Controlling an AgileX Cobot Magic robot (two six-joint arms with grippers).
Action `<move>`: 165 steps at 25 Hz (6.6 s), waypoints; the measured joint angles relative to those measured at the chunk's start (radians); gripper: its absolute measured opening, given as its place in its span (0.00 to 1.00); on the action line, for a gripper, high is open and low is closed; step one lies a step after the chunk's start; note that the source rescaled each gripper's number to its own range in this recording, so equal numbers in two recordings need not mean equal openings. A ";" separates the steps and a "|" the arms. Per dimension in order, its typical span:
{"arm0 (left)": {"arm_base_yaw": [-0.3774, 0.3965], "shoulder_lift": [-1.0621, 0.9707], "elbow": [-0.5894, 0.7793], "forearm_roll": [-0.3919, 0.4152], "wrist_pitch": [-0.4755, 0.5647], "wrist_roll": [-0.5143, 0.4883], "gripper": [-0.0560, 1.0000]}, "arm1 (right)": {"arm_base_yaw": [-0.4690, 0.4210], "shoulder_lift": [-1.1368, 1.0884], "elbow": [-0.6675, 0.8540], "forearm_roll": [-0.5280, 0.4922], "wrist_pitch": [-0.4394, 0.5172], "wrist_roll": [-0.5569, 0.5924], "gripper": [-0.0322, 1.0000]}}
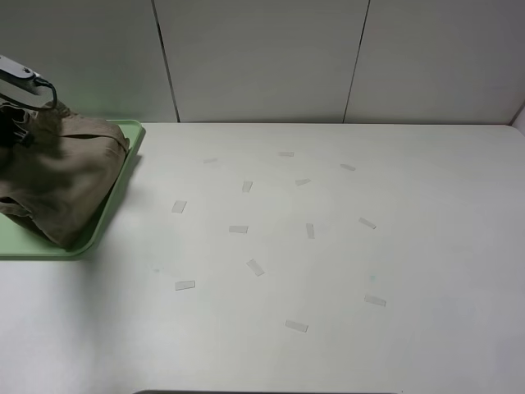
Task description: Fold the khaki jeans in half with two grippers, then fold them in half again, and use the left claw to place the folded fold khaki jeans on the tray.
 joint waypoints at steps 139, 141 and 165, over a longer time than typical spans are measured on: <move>-0.210 -1.751 0.635 -0.166 0.845 -0.560 0.78 | 0.000 0.000 0.000 0.000 0.000 0.000 1.00; -0.251 -1.780 0.635 -0.152 0.845 -0.575 0.78 | 0.000 0.000 0.000 0.000 0.000 0.000 1.00; -0.304 -1.847 0.669 -0.122 0.759 -0.582 0.78 | 0.000 0.000 0.000 0.000 0.000 0.000 1.00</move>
